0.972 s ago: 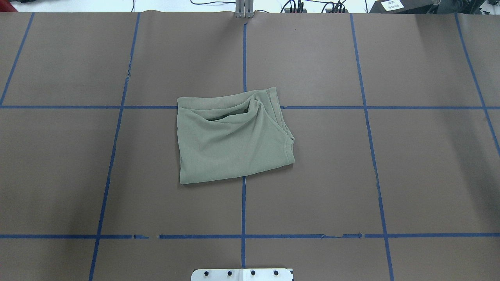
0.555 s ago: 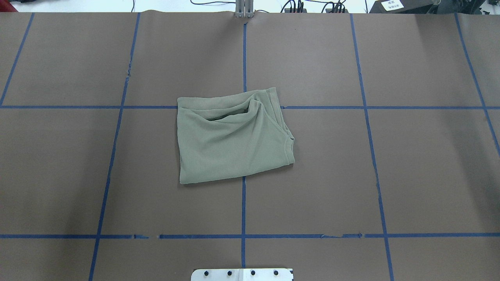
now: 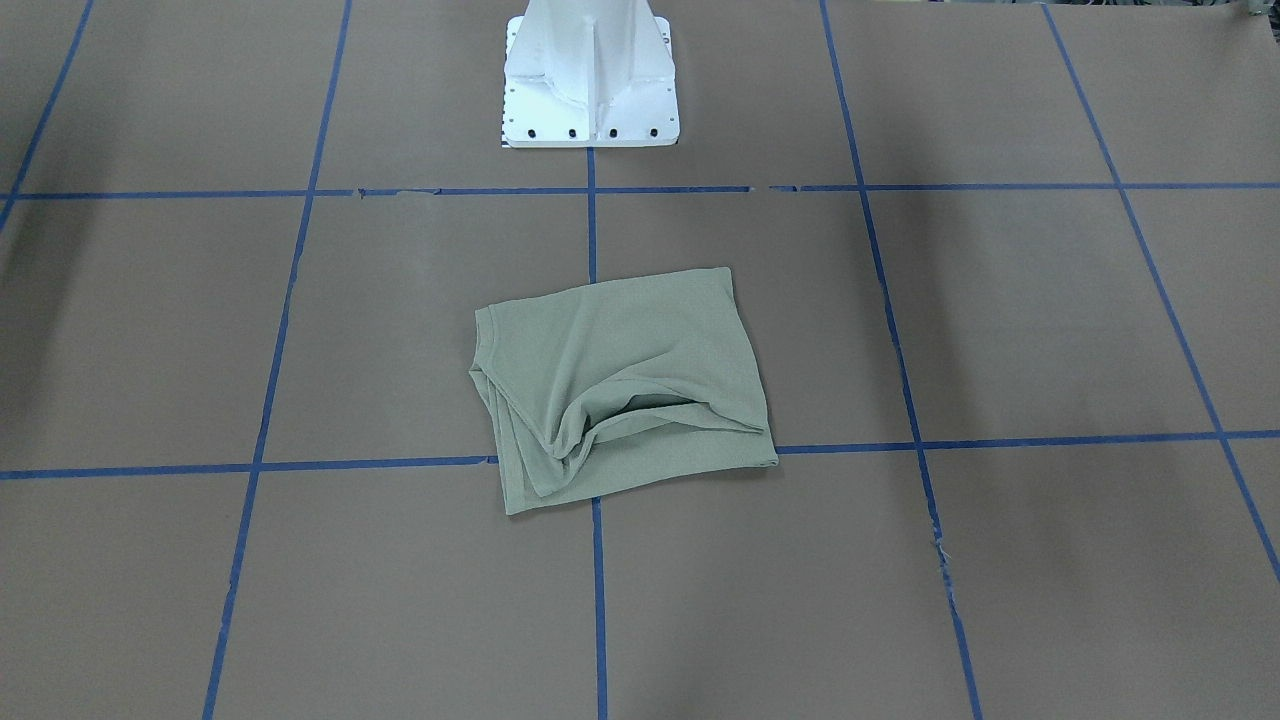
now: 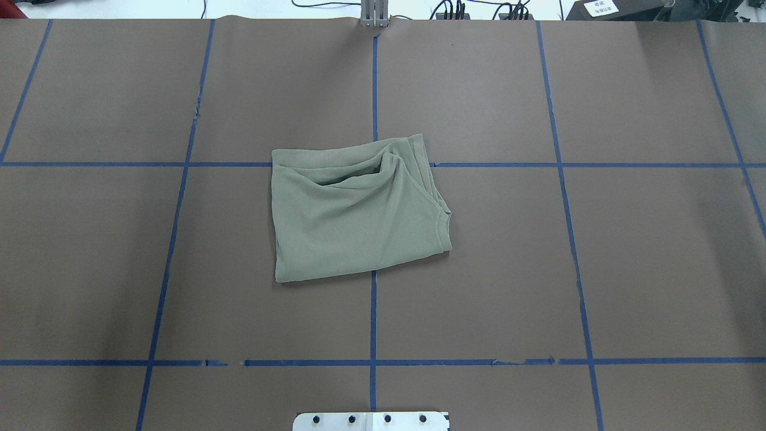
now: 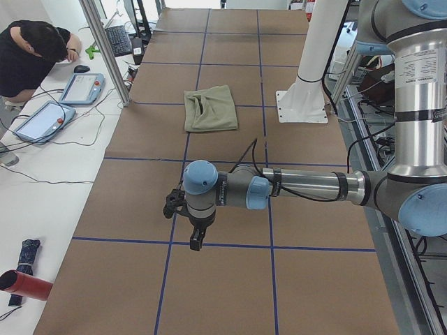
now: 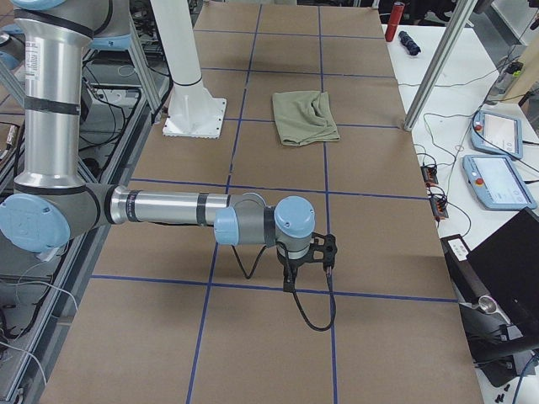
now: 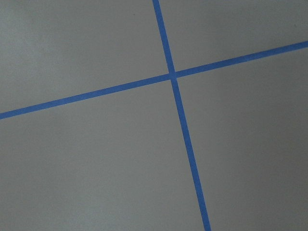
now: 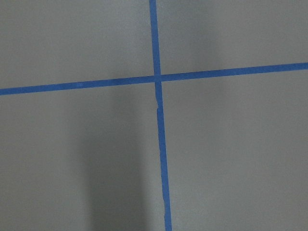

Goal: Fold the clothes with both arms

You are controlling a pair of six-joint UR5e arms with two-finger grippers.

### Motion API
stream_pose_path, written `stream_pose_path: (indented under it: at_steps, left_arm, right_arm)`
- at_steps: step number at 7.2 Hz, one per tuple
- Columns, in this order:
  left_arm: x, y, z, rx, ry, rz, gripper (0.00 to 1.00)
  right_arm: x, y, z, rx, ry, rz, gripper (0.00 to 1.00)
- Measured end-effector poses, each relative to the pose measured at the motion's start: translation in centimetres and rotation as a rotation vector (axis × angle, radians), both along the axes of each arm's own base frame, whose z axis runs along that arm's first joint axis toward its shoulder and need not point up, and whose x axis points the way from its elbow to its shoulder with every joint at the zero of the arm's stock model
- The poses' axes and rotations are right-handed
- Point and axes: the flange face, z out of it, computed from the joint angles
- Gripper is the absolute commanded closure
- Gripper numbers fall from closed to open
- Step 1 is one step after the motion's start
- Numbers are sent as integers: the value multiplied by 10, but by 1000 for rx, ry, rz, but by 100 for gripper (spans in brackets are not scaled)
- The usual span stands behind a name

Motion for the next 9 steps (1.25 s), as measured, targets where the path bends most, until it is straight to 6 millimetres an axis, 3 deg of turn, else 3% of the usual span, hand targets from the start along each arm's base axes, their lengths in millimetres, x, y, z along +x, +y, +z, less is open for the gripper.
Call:
stream_pose_path:
  at_steps: [3, 9]
  left_arm:
    - [0, 0, -2, -114, 13, -131, 0]
    - [0, -1, -2, -126, 16, -144, 0]
  right_arm:
    - [0, 0, -1, -3, -4, 7, 0]
    - [-1, -3, -7, 6, -11, 7, 0]
